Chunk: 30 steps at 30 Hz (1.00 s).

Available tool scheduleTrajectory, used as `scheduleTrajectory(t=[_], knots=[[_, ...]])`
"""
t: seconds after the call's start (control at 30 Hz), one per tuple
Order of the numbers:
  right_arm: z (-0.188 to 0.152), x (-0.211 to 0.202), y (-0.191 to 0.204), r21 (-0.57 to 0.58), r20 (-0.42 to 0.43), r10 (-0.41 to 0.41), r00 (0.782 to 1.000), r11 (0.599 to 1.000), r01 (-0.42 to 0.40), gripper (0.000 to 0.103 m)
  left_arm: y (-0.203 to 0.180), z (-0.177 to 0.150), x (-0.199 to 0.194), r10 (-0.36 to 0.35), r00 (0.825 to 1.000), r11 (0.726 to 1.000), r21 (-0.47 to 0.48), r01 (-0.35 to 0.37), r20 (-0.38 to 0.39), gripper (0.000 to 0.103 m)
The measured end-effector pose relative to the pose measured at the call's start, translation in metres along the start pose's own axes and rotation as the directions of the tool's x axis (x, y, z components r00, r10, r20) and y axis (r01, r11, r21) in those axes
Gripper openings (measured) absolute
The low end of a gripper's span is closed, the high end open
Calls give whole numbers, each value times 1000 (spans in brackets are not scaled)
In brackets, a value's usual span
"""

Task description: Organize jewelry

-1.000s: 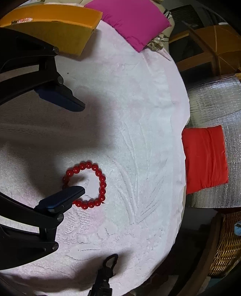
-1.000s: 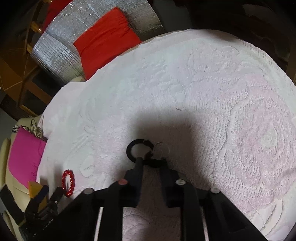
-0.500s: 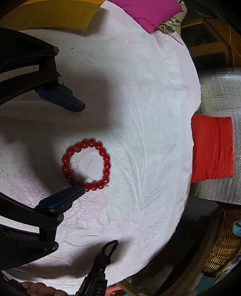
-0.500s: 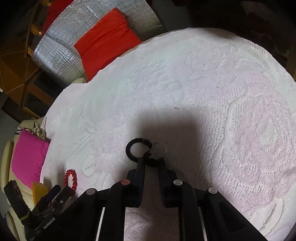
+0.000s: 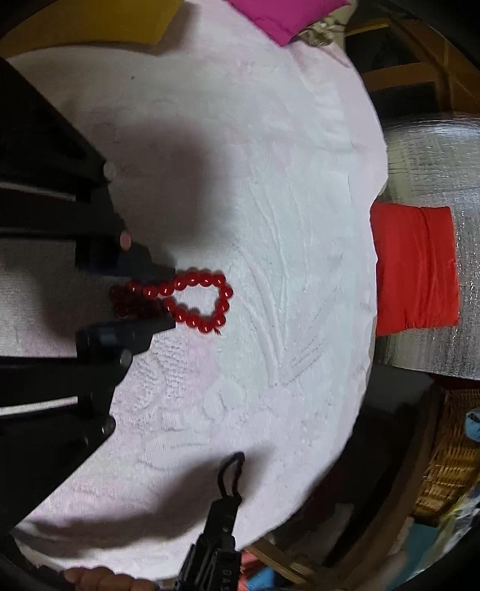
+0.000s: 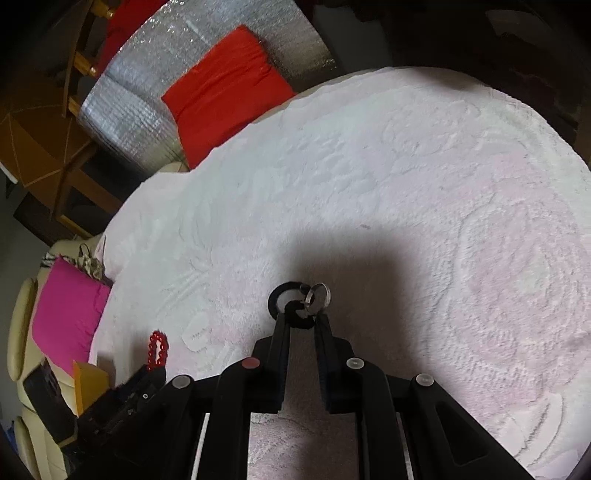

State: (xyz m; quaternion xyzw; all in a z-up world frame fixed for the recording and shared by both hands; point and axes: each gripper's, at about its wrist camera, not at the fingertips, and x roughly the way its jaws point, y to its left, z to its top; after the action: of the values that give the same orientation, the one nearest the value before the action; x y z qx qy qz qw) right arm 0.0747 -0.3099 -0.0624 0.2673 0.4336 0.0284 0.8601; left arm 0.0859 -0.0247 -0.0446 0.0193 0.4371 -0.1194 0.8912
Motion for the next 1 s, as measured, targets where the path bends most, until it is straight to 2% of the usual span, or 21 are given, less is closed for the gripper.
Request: scheduleTrajectory(t=[0.03, 0.17, 0.33, 0.4, 0.47, 0.57, 0.6, 0.63, 0.67, 0.7, 0.73, 0.83, 0.9, 1.0], knots=[[1, -2, -2, 6, 4, 1, 1000, 1000, -1, 15, 2, 0, -1, -13, 1000, 1000, -6, 13, 7, 10], [7, -9, -13, 46, 17, 10, 1000, 999, -10, 15, 4, 1, -9, -21, 999, 1000, 1, 21, 28, 10], [12, -7, -28, 138, -19, 40, 999, 990, -37, 18, 7, 1, -15, -36, 999, 999, -2, 36, 36, 10], [13, -5, -33, 165, -17, 38, 999, 986, -35, 23, 9, -2, -19, -34, 999, 999, -8, 34, 39, 10], [14, -1, -33, 168, -20, 30, 999, 985, -26, 34, 13, -1, -17, -32, 999, 999, -19, 33, 34, 10], [14, 3, -30, 165, -16, 32, 999, 986, -29, 40, 19, -1, -17, -42, 999, 998, -45, 42, 22, 10], [14, 5, -28, 162, -17, 31, 999, 986, -27, 40, 21, -1, -17, -45, 999, 998, -50, 46, 18, 12], [14, 8, -26, 157, -20, 29, 999, 987, -26, 40, 22, 0, -16, -49, 999, 997, -56, 49, 13, 19], [15, 11, -24, 150, -19, 27, 999, 988, -24, 40, 23, 0, -15, -49, 999, 997, -62, 50, 9, 36], [15, 13, -22, 140, -16, 22, 1000, 990, -19, 40, 24, 0, -15, -48, 999, 996, -70, 48, 3, 46], [14, 15, -18, 120, -10, 12, 1000, 993, -10, 40, 25, 0, -14, -51, 999, 996, -73, 51, 2, 62], [13, 19, -9, 75, -6, -7, 1000, 997, 7, 38, 24, -2, -15, -55, 998, 996, -65, 56, 13, 64], [10, 23, 1, 25, -10, -37, 999, 999, 37, 27, 22, -2, -12, -77, 997, 995, -67, 77, 2, 64], [6, 22, 9, -22, -1, -67, 998, 997, 67, 22, 15, -2, -3, -95, 995, 994, -64, 93, -23, 64]])
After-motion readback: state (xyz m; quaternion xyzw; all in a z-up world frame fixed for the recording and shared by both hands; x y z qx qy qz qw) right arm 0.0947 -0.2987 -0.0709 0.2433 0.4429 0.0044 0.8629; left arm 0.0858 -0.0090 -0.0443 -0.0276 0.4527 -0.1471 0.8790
